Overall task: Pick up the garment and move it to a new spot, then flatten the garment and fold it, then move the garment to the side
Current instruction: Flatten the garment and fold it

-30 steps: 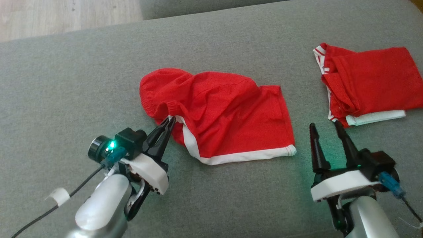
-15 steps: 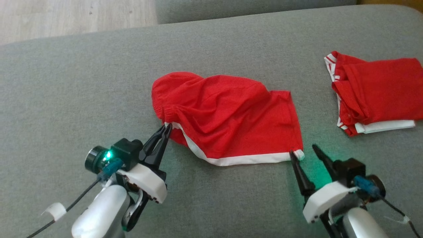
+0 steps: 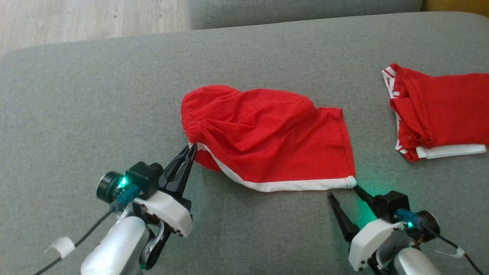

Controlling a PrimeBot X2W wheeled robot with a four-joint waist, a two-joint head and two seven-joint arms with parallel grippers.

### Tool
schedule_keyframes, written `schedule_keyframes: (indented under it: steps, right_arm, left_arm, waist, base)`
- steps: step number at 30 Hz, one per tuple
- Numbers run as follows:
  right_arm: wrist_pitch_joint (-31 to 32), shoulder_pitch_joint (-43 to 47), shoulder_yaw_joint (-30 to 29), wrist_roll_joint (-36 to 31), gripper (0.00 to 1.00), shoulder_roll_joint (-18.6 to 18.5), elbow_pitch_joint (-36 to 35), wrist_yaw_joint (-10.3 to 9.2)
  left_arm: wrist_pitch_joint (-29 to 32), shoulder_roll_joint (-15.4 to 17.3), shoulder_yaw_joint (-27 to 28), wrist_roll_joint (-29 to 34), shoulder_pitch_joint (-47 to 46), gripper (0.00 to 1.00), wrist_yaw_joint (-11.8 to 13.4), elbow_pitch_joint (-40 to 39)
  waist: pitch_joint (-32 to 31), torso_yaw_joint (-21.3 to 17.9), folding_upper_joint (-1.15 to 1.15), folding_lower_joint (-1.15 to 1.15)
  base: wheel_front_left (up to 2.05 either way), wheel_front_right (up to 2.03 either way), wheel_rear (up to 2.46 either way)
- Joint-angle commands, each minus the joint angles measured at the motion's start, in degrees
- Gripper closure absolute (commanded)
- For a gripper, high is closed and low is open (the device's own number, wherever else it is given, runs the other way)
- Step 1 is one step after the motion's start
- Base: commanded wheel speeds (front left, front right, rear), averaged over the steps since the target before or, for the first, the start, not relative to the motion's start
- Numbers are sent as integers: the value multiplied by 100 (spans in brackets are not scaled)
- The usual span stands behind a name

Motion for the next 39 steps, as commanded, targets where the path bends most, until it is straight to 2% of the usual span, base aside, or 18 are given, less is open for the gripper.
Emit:
schedule_keyframes:
  steps: [1, 19, 20, 21, 22, 23, 24, 39]
  right_arm:
    - [-5, -180, 136, 43, 0, -96, -121, -4]
    - [-138, -475, 285, 143, 0, -68, 146, -4]
    - [-142, -486, 311, 168, 13, -75, 158, -4]
    - [-146, -496, 330, 186, 46, -84, 169, -4]
    - [-154, -506, 344, 194, 72, -95, 178, -4]
    - [-163, -515, 351, 200, 93, -106, 185, -4]
    - [-174, -523, 353, 198, 100, -118, 190, -4]
    - [-256, -423, 24, 25, 100, -199, 78, -4]
  left_arm:
    - [4, 180, 206, -64, -135, 100, 32, -195]
    - [70, 254, 120, -95, -174, 100, 74, -279]
    - [71, 253, 115, -97, -179, 100, 75, -277]
    - [73, 254, 110, -101, -183, 100, 75, -273]
    - [75, 257, 106, -105, -184, 100, 74, -269]
    - [77, 262, 103, -110, -183, 100, 74, -264]
    - [79, 268, 100, -115, -181, 100, 75, -258]
    - [42, 337, 100, -184, -111, 100, 148, -229]
  waist:
    - [2, -1, 0, 0]
    - [64, 21, 0, 0]
    - [64, 27, 0, 0]
    - [63, 32, 0, 0]
    - [61, 37, 0, 0]
    - [59, 42, 0, 0]
    - [55, 47, 0, 0]
    - [-85, 2, 0, 0]
  base:
    - [0, 0, 0]
    - [0, 0, 0]
    - [0, 0, 0]
    - [0, 0, 0]
    - [0, 0, 0]
    - [0, 0, 0]
    - [0, 0, 0]
    - [0, 0, 0]
